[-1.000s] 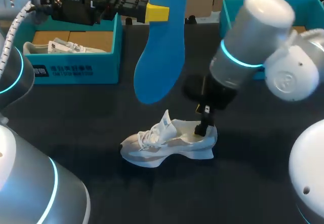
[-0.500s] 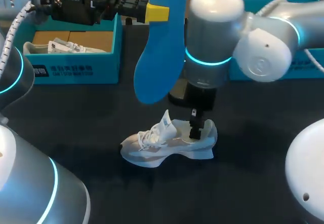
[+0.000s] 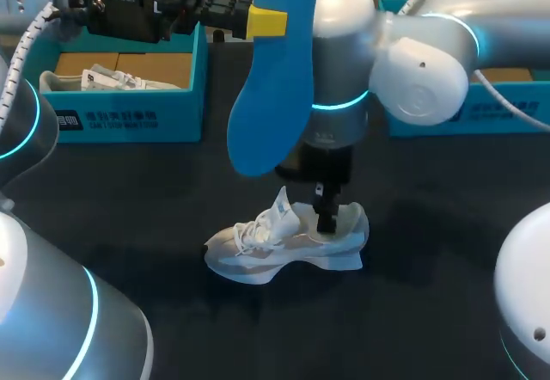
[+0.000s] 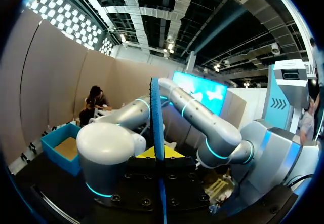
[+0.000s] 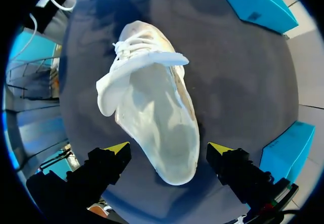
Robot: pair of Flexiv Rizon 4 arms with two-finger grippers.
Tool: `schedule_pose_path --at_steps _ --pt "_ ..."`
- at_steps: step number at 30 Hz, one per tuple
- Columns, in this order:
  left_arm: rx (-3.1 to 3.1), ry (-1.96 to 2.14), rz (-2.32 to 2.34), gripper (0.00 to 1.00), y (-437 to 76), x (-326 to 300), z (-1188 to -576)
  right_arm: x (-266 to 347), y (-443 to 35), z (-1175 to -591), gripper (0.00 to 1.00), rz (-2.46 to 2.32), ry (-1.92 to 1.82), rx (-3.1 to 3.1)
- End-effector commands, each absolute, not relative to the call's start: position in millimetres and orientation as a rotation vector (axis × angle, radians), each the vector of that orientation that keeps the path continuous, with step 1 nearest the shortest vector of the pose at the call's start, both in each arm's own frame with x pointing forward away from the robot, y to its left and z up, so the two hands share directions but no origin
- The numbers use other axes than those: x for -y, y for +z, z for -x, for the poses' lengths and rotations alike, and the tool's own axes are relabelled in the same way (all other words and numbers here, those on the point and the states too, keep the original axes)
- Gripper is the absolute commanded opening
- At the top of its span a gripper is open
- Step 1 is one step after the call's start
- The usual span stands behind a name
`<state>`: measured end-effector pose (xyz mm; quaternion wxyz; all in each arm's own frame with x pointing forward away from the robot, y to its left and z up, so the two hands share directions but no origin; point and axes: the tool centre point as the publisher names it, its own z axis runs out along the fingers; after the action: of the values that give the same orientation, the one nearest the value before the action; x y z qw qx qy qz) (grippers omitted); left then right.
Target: Take the shoe out of the shoebox, open the shoe tongue, remove and reinsert the insole, then place the shoe into the shoebox
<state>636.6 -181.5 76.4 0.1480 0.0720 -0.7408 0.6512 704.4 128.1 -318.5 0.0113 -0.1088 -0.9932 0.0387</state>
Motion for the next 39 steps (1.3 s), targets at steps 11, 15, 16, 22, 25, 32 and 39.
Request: schedule_pose_path --at_steps 11,15,16,22,25,32,39 --pt "2.133 1.869 -0.205 0.0 77.4 183.7 -638.4 -140.5 -318.5 -729.7 1.0 0.275 0.153 3.105" --pt "2.133 1.869 -0.205 0.0 77.4 183.7 -638.4 -141.3 -324.5 -735.3 1.0 0.27 0.146 3.104" --pt "2.133 1.869 -0.205 0.0 77.4 183.7 -638.4 -141.9 -326.6 -737.0 1.0 0.268 0.142 3.105" --pt "2.133 1.869 -0.205 0.0 77.4 183.7 -638.4 -141.2 -336.4 -739.5 1.0 0.261 0.116 3.109" --pt "2.133 1.869 -0.205 0.0 77.4 183.7 -638.4 -139.0 -344.8 -739.0 1.0 0.252 0.085 3.106" --pt "2.133 1.869 -0.205 0.0 77.4 183.7 -638.4 -137.3 -363.4 -740.8 0.93 0.21 0.047 3.079" --pt "2.133 1.869 -0.205 0.0 77.4 183.7 -638.4 -135.9 -379.8 -739.8 1.0 0.194 0.009 3.04"
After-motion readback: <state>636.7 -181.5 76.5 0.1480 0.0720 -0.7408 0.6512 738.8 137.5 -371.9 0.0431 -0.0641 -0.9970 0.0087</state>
